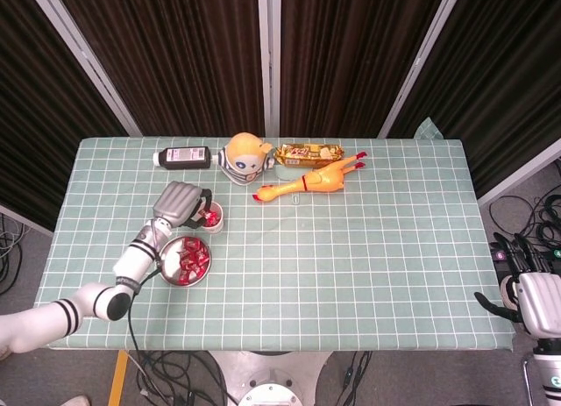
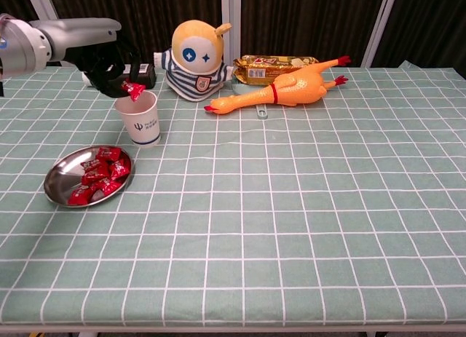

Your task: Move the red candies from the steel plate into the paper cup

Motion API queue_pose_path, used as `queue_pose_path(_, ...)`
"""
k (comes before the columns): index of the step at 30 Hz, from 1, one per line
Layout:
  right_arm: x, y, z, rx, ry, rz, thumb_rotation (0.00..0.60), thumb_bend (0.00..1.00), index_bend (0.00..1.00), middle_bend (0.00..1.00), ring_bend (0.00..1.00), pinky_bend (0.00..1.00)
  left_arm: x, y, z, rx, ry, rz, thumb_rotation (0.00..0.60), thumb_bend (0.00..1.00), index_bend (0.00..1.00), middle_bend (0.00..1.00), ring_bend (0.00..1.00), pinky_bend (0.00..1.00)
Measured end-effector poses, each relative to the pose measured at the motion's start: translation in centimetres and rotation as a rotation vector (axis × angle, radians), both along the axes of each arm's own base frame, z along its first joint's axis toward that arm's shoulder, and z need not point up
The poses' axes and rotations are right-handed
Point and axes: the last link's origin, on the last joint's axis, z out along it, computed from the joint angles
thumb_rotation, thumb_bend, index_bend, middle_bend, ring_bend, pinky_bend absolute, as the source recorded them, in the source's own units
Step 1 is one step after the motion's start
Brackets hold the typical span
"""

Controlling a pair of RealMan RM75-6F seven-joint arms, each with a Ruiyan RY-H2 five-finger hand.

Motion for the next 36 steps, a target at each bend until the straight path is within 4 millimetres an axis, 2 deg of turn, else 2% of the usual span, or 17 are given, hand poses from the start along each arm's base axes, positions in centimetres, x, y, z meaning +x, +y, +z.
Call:
queue_pose_path(3, -0.1, 0.1, 0.1, -0.003, 0.000, -0.004, 0.600, 0.08, 0.04, 0.21, 0.01, 0.15, -0.1, 0.3, -0.4, -0.009, 0.031, 0.015, 0.600, 0.34, 0.53, 0.90, 0.84, 0.98)
queue_pose_path(6, -0.2, 0.0, 0.0, -0.001, -0.001, -0.006, 0.600, 0.08, 0.04, 0.21, 0.01, 0.15, 0.0, 0.1, -0.7, -0.026, 0.019, 0.034, 0.600, 0.34, 0.42, 0.90, 0.84, 0.98)
queue_pose_path(11, 0.0, -0.1, -0.1, 0.001, -0.004, 0.004, 0.600, 0.08, 0.04, 0.21, 0.01, 0.15, 0.1, -0.3, -0.5, -0.024, -0.002, 0.029, 0.600, 0.34, 0.36, 0.90, 0.84, 0.98)
queue_pose_path(16, 0.1, -0.2, 0.1, -0.002, -0.001, 0.011, 0.600, 0.08, 0.04, 0.21, 0.01, 0.15, -0.5, -1.6, 0.8, 0.028, -0.049, 0.010, 0.600, 0.33, 0.36, 0.89, 0.84, 0.98)
queue_pose_path(24, 0.1, -0.2, 0.0, 0.005, -0.004, 0.013, 0.600, 0.08, 0.04, 0.21, 0.01, 0.15, -4.5, -6.8, 2.8, 0.057, -0.084, -0.017, 0.600, 0.33, 0.43, 0.89, 0.83, 0.98)
queue_pose_path(26, 0.2, -0.2, -0.1, 0.009, -0.003, 0.017, 0.600, 0.08, 0.04, 0.21, 0.01, 0.15, -5.4, -7.9, 2.6, 0.033, -0.067, -0.011, 0.600, 0.33, 0.44, 0.89, 0.83, 0.98)
queue_pose_path(29, 0.3, -0.2, -0.2, 0.012, -0.004, 0.023, 0.600, 0.08, 0.04, 0.21, 0.01, 0.15, -6.0, -8.4, 1.9, -0.012, -0.040, -0.002, 0.600, 0.34, 0.45, 0.89, 0.83, 0.98)
queue_pose_path(36, 0.2, 0.0, 0.0, 0.004, -0.001, 0.018, 0.600, 0.08, 0.04, 0.21, 0.01, 0.15, -7.5, -9.5, -0.8, -0.132, 0.054, 0.025, 0.600, 0.35, 0.45, 0.89, 0.83, 0.98)
